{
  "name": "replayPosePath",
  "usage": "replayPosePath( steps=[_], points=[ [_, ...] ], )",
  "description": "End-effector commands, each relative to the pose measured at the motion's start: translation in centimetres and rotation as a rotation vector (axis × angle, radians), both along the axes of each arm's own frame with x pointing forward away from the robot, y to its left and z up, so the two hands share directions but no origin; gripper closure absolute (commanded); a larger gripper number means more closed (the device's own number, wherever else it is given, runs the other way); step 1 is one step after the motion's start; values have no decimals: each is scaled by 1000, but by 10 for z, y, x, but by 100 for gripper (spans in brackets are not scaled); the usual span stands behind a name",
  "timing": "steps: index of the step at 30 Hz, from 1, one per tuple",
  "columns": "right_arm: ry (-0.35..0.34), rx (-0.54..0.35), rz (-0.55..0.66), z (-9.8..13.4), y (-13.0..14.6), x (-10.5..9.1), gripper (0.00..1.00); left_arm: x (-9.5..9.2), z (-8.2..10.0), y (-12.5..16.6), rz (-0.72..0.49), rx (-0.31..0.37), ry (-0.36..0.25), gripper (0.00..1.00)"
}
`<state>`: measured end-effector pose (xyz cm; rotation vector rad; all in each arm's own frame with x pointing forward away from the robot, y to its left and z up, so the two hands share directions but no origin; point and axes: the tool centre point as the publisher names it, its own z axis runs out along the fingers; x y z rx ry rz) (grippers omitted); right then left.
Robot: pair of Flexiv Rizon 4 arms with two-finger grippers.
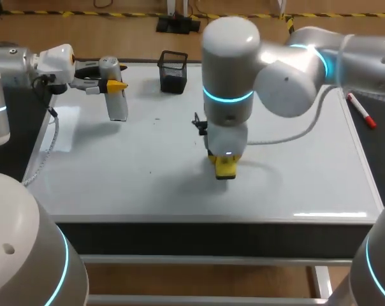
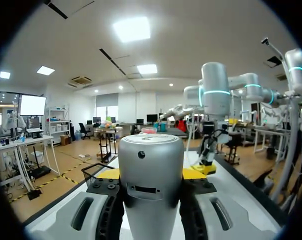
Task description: Pick up the inspection probe, press it on each red-marked spot on the whiteboard one by one, put down the probe, pick up the eraser, and wipe off all the red marks.
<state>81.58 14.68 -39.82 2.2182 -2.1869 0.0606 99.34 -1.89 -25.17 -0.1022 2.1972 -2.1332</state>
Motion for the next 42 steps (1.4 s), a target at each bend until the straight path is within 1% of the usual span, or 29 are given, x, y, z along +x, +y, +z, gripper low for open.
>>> replayPosePath(
  steps=[1,3,5,24,33,42],
  points=[
    [-34,-9,14,-5,11,-5,100,0,1,0,0,0,-1,100],
    [-37,-3,10,-6,13,-4,100,0,1,0,0,0,-1,100],
    [-62,-5,23,-7,15,-2,100,0,1,0,0,0,-1,100],
    [-29,0,29,-24,16,4,100,0,1,0,0,0,-1,100],
    [-40,-28,-16,-25,-6,11,100,0,1,0,0,0,-1,100],
    [-27,-58,-94,-34,-44,14,100,0,1,0,0,0,-1,100]
  ],
)
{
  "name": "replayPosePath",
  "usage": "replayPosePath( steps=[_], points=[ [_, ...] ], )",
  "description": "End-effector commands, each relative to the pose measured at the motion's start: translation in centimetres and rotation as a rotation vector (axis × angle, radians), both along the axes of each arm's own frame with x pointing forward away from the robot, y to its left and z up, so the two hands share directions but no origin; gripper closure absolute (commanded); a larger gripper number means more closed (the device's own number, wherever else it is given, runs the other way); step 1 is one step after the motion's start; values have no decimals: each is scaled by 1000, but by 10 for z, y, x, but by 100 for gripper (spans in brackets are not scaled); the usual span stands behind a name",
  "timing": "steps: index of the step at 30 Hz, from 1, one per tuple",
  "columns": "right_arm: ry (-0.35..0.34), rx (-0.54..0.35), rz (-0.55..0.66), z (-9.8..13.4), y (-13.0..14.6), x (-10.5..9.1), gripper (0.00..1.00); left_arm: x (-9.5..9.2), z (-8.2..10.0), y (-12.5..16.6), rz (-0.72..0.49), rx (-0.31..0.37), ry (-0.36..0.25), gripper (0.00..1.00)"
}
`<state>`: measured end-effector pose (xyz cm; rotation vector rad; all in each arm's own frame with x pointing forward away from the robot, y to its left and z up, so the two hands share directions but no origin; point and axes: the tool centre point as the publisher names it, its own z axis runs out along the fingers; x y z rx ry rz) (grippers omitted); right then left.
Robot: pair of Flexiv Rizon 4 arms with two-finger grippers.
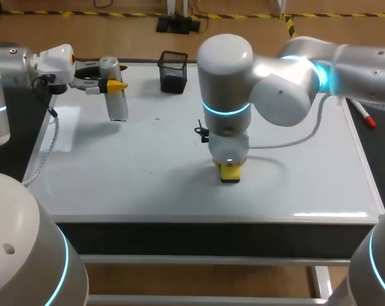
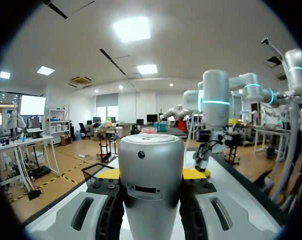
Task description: Pick up the inspection probe, press it on each red-marked spot on the whiteboard one by one, put down the probe, pick up the eraser, and wipe off all the red marks.
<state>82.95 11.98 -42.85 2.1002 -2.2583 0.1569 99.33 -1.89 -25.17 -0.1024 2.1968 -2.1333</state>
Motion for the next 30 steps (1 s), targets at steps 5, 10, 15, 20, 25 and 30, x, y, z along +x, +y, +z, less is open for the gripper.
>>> replayPosePath(
  steps=[5,10,15,20,25,30],
  points=[
    [1,-2,-41,-5,-35,2,100,0,1,0,0,0,-1,100],
    [0,-10,-63,-4,-49,5,100,0,1,0,0,0,-1,100],
    [-12,-14,-78,3,-57,11,100,0,1,0,0,0,-1,100],
    [-4,6,-84,27,-79,32,100,0,1,0,0,0,-1,100],
    [-3,29,-64,54,-100,66,100,0,1,0,0,0,-1,100],
    [-36,28,-94,74,-110,89,100,0,1,0,0,0,-1,100]
  ],
)
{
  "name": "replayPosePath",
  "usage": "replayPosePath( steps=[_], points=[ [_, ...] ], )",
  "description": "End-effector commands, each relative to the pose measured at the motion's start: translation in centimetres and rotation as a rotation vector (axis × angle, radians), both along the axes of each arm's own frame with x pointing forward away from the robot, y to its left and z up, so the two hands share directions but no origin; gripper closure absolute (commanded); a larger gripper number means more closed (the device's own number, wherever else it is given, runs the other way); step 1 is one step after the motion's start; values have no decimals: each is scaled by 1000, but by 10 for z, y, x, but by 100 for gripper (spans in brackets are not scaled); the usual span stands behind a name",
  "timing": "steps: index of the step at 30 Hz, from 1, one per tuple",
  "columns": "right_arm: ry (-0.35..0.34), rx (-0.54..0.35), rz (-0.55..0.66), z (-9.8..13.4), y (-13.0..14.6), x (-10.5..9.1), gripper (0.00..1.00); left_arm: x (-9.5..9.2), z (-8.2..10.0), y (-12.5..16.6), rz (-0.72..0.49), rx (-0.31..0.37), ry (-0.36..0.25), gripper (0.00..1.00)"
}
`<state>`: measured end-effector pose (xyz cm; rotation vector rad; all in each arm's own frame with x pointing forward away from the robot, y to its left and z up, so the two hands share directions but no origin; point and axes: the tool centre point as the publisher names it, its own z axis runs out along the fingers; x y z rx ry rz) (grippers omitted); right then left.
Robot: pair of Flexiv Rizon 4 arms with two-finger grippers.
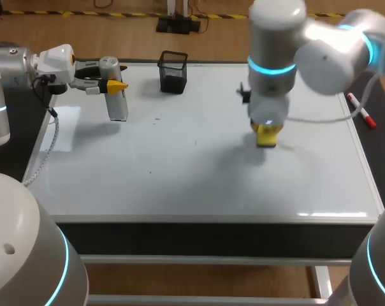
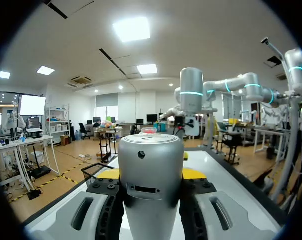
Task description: Pick up the inspection probe, press it on each red-marked spot on the whiteboard one by one, put down the probe, pick up the eraser, and wipe off all the red marks.
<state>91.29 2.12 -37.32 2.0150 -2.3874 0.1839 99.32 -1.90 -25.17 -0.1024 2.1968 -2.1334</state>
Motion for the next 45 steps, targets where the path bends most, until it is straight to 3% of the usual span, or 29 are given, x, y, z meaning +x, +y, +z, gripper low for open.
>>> replayPosePath(
  steps=[1,18,22,29,34,39,45],
  points=[
    [10,11,0,18,-11,5,100,0,1,0,0,0,-1,100],
    [10,11,0,18,-11,5,100,0,1,0,0,0,-1,100],
    [-3,0,0,15,-6,35,100,0,1,0,0,0,-1,100],
    [-8,-4,55,8,17,111,100,0,1,0,0,0,-1,100],
    [9,-12,70,1,28,154,100,0,1,0,0,0,-1,100],
    [18,-16,74,-5,35,185,100,0,1,0,0,0,-1,100],
    [29,-17,78,-13,43,209,100,0,1,0,0,0,-1,100]
  ],
)
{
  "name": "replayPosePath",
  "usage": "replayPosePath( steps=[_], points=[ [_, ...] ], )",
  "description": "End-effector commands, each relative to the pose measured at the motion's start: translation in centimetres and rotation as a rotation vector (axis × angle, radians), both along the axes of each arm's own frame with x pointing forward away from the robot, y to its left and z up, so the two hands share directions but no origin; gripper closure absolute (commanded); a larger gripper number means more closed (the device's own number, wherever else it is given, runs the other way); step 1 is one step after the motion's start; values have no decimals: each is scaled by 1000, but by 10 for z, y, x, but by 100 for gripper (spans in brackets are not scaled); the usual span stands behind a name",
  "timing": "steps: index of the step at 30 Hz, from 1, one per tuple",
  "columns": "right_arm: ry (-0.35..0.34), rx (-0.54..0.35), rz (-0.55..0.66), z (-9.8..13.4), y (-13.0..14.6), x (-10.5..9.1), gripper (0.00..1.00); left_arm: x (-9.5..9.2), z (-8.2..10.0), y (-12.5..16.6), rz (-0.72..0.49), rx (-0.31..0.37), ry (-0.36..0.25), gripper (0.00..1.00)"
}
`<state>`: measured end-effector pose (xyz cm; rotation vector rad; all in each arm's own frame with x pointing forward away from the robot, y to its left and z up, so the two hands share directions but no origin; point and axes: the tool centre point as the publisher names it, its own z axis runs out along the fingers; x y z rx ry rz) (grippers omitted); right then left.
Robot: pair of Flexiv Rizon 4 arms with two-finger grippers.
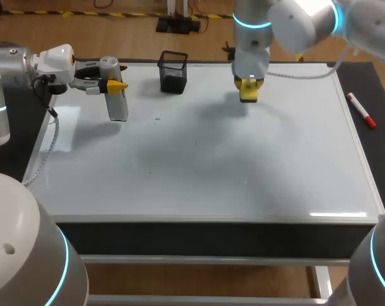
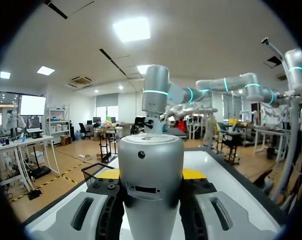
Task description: Pick up the inspection probe, press it on each red-marked spot on the whiteboard one by one, put down the probe, pick up the eraser, and wipe off all the red marks.
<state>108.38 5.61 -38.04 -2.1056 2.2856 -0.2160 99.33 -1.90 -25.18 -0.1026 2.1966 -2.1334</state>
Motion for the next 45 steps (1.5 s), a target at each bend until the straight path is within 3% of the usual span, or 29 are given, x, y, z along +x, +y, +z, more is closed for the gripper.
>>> replayPosePath(
  steps=[1,15,33,34,35,40,45],
  points=[
    [73,-23,-15,-7,9,41,100,0,1,0,0,0,-1,100],
    [87,-30,-12,-26,14,52,100,0,1,0,0,0,-1,100],
    [50,-13,-5,-40,-1,46,100,0,1,0,0,0,-1,100],
    [54,-30,-9,-39,-1,46,91,0,1,0,0,0,-1,100],
    [51,-16,-10,-39,-1,45,0,0,1,0,0,0,-1,100],
    [33,-5,-30,-29,-8,45,0,0,1,0,0,0,-1,100],
    [23,71,-109,-7,-19,44,0,0,1,0,0,0,-1,100]
  ],
)
